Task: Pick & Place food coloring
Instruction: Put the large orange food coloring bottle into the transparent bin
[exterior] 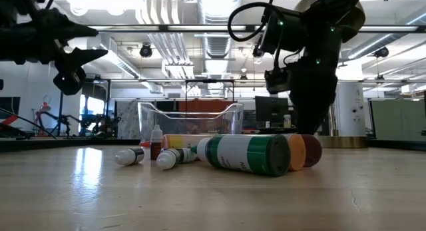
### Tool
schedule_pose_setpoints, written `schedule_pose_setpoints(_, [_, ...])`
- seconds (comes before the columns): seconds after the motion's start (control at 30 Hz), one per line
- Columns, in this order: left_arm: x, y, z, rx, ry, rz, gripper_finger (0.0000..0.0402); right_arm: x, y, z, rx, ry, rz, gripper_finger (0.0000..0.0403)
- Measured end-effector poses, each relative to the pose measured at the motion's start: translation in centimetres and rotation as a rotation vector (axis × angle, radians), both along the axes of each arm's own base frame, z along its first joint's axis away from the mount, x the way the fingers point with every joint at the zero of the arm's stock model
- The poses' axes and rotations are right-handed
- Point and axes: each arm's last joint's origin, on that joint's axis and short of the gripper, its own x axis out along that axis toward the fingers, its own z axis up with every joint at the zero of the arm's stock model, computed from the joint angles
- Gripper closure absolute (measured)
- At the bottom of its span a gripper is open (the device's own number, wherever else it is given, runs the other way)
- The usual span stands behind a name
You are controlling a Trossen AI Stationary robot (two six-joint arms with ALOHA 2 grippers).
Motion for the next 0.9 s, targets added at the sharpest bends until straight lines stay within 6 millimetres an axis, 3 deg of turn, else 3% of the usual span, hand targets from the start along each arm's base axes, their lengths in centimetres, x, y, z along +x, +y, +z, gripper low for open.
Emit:
schedule_pose_setpoints(0.17, [-0.1,0.3,0.9,-0.406,-0.141,0.083,0.0252,0.0,-0.3,0.0,-0.032,0.0,0.044,0.0163])
schedule_pose_setpoints(0.27, [-0.1,0.4,0.8,-0.508,-0.153,0.09,0.0252,0.1,-0.8,0.0,-0.045,-0.011,0.07,0.0165])
schedule_pose_setpoints(0.9, [-0.1,0.4,0.2,-0.422,-0.08,0.11,0.0252,1.5,-1.8,0.6,-0.158,-0.156,0.087,0.017])
